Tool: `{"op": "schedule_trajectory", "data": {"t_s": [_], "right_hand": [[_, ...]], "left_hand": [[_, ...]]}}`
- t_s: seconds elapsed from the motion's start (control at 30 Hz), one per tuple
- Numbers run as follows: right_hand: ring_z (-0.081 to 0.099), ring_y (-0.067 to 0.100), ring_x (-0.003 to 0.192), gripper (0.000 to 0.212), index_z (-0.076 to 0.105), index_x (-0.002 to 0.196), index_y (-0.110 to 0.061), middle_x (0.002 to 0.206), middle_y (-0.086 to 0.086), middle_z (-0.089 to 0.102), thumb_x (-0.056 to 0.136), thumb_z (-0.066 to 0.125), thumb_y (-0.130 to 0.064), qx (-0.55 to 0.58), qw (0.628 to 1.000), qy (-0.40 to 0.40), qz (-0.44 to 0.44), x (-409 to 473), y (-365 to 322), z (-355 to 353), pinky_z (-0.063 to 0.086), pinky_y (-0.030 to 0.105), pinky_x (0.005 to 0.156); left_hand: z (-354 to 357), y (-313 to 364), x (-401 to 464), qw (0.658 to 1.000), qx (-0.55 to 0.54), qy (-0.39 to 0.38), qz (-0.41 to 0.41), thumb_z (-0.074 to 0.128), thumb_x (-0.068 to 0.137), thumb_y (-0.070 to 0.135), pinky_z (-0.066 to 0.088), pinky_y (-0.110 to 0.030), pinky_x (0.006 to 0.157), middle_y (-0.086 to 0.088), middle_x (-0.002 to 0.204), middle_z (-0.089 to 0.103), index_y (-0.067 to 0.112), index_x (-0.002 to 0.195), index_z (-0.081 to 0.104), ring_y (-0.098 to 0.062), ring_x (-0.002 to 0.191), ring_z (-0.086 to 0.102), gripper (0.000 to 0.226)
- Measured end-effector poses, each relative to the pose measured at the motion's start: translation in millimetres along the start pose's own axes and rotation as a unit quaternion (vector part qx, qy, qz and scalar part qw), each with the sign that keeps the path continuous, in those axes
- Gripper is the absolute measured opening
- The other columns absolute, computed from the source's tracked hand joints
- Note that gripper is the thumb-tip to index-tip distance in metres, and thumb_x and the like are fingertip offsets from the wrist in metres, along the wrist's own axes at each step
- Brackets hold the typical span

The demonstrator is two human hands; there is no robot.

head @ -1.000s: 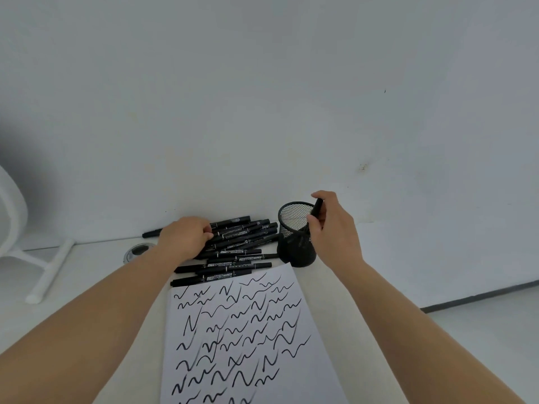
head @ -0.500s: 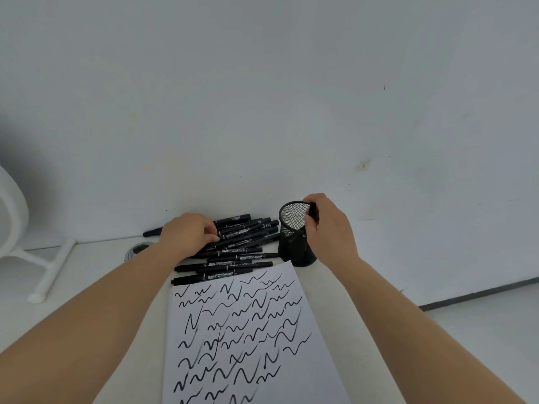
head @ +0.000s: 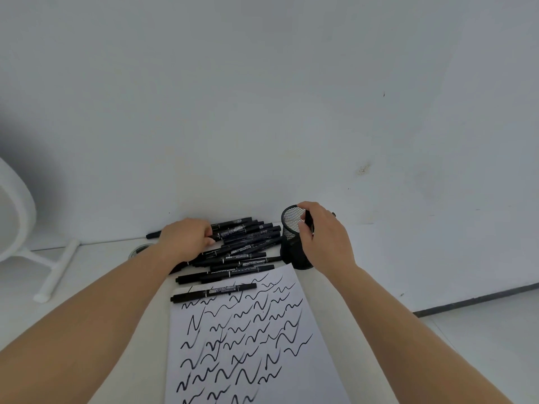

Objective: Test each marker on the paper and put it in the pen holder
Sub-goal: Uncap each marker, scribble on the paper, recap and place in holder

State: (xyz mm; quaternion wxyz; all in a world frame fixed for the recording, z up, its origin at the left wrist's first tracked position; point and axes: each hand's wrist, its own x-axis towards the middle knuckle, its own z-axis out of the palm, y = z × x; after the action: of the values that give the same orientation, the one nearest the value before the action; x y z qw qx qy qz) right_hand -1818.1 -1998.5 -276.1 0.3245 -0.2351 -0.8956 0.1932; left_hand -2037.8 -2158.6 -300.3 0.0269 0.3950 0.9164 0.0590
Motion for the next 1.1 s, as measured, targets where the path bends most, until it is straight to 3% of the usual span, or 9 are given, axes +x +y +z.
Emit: {"op": "schedule_trajectory", "data": {"t_s": [0.13,0.27,0.33,0.4,0.5,0.6,0.77,0.9,1.1], "right_hand": [[0.049,0.023,0.107,0.038,0.049,0.126,-0.015,0.118,0.004,0.058,0.088,0.052,-0.011,-0.025,0.999,0.013,-0.026,-6,-1,1,0.030,0.019,0.082],[0.047,0.029,0.109,0.043,0.052,0.125,-0.011,0.119,0.007,0.058,0.083,0.058,-0.007,-0.045,0.997,0.054,-0.045,-13,-8,-5,0.041,0.035,0.090],[0.050,0.028,0.102,0.038,0.057,0.116,-0.009,0.111,0.009,0.060,0.079,0.059,-0.004,-0.037,0.989,0.123,-0.069,-20,-16,-9,0.043,0.035,0.086],[0.048,0.017,0.087,0.028,0.059,0.106,-0.011,0.094,0.004,0.061,0.079,0.056,-0.006,0.010,0.984,0.161,-0.072,-33,-26,-11,0.040,0.024,0.075],[0.046,0.005,0.060,0.011,0.058,0.092,-0.025,0.068,-0.008,0.056,0.089,0.051,-0.017,0.178,0.982,0.054,0.023,-59,-43,-11,0.037,0.017,0.057],[0.046,0.000,0.052,0.011,0.060,0.088,-0.030,0.063,-0.007,0.057,0.091,0.052,-0.023,0.317,0.941,-0.028,0.112,-81,-63,-8,0.038,0.014,0.052],[0.044,0.002,0.046,0.019,0.063,0.082,-0.020,0.055,-0.009,0.056,0.093,0.049,-0.027,0.431,0.882,-0.036,0.186,-109,-86,-9,0.037,0.013,0.046],[0.043,0.005,0.045,0.029,0.062,0.072,-0.019,0.048,-0.009,0.053,0.095,0.045,-0.024,0.469,0.855,-0.049,0.215,-129,-90,-10,0.037,0.013,0.046],[0.038,0.006,0.042,0.033,0.057,0.067,-0.017,0.043,-0.009,0.045,0.096,0.042,-0.017,0.500,0.827,-0.053,0.251,-158,-82,0,0.034,0.015,0.043]], "left_hand": [[-8,0,-14,0.997,-0.037,0.072,-0.016,0.050,0.091,0.039,0.041,-0.031,0.069,-0.002,0.105,0.064,0.023,0.105,0.052,-0.021,0.088,0.056,0.021],[-18,12,-41,0.988,-0.092,0.124,0.019,0.054,0.089,0.038,0.046,-0.034,0.074,0.003,0.102,0.067,0.024,0.100,0.053,-0.021,0.090,0.059,0.019],[-23,21,-58,0.979,-0.131,0.154,0.035,0.057,0.088,0.036,0.047,-0.033,0.077,0.006,0.099,0.067,0.023,0.101,0.055,-0.018,0.091,0.061,0.018],[-27,30,-77,0.965,-0.185,0.182,0.048,0.059,0.087,0.033,0.045,-0.029,0.076,0.011,0.093,0.066,0.025,0.101,0.058,-0.012,0.087,0.060,0.017],[-30,46,-106,0.941,-0.269,0.192,0.070,0.062,0.085,0.029,0.043,-0.020,0.076,0.017,0.089,0.063,0.026,0.103,0.062,-0.002,0.082,0.058,0.018],[-29,61,-133,0.933,-0.284,0.191,0.109,0.061,0.085,0.028,0.044,-0.020,0.075,0.015,0.090,0.063,0.026,0.101,0.064,-0.004,0.084,0.058,0.016],[-13,77,-177,0.927,-0.300,0.169,0.148,0.056,0.087,0.031,0.036,-0.006,0.065,0.022,0.072,0.056,0.030,0.088,0.062,0.005,0.074,0.052,0.006],[7,82,-206,0.917,-0.371,0.092,0.112,0.040,0.094,0.034,0.034,-0.015,0.048,0.013,0.049,0.045,0.028,0.068,0.050,-0.005,0.046,0.040,0.028],[18,89,-232,0.874,-0.482,-0.052,0.033,0.037,0.096,0.033,0.023,-0.010,0.038,0.013,0.042,0.038,0.026,0.054,0.045,-0.005,0.036,0.030,0.044]]}}
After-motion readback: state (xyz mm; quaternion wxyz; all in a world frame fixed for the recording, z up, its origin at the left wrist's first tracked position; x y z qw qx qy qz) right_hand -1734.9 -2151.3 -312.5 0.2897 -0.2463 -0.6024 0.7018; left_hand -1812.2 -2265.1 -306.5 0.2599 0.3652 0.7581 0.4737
